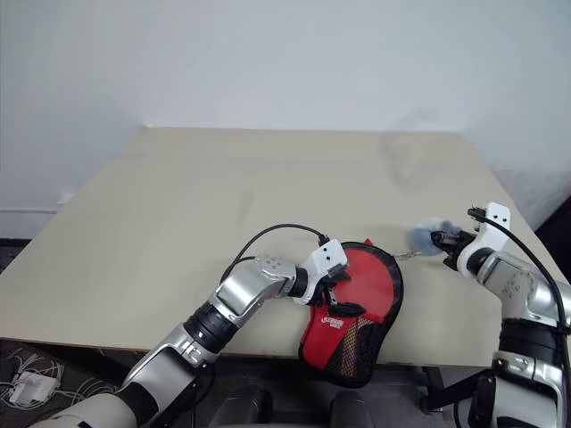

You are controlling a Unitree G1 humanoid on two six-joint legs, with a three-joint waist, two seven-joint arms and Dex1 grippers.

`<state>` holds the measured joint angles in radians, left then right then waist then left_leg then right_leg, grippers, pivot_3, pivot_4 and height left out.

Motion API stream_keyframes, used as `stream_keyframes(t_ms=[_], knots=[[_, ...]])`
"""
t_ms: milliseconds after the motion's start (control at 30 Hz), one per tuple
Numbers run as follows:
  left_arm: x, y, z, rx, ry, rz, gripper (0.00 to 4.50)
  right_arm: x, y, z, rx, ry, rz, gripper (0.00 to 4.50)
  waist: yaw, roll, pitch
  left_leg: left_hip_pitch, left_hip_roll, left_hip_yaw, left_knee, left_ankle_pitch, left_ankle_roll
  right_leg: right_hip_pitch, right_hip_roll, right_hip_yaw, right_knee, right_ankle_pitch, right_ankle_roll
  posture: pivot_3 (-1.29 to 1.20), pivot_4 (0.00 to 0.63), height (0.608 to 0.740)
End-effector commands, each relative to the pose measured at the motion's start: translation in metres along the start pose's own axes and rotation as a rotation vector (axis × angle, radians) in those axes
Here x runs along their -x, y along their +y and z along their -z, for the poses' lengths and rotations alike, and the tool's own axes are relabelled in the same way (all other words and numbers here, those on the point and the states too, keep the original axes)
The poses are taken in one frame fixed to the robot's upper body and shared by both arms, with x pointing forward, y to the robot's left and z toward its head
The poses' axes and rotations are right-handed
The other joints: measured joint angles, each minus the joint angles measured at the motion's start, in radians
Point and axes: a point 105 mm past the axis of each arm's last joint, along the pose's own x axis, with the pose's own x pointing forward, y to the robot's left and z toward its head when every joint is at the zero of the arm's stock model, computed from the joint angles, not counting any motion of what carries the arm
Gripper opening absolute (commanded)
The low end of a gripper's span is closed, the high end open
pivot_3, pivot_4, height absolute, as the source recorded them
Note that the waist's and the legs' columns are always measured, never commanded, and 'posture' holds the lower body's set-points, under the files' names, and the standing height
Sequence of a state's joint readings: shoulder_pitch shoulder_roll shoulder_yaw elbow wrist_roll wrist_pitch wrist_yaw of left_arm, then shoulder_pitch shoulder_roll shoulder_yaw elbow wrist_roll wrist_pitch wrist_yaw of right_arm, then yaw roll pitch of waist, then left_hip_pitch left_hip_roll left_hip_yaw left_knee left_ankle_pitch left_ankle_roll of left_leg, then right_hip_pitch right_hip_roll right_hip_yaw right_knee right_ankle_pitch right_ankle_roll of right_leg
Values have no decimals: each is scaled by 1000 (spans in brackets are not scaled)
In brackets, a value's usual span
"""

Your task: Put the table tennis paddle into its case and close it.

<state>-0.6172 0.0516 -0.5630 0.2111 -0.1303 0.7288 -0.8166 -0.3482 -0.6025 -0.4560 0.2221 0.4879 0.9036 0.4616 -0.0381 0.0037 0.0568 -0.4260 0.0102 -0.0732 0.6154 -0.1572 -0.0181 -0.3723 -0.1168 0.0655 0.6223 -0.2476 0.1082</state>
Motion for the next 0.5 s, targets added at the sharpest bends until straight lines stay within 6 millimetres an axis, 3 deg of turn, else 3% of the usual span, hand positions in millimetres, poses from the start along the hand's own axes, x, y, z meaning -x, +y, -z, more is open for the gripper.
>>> stream_keyframes(t_ms=[33,133,500], knots=[[-5,-3,50,128,169,18,4500,31,-8,-27,37,-106,-12,117,3,0,0,0,0,0,0,0,0,0,0,0,0,0,0,0,0,740],[-5,-4,51,125,171,19,4500,51,0,-16,65,-66,-94,117,10,0,-1,0,0,0,0,-1,0,0,0,0,0,0,0,0,0,740],[-5,-5,51,130,173,25,4500,92,12,23,74,46,-218,87,17,-4,-11,0,0,1,4,-6,-3,-1,-2,0,-2,-1,1,0,0,740]])
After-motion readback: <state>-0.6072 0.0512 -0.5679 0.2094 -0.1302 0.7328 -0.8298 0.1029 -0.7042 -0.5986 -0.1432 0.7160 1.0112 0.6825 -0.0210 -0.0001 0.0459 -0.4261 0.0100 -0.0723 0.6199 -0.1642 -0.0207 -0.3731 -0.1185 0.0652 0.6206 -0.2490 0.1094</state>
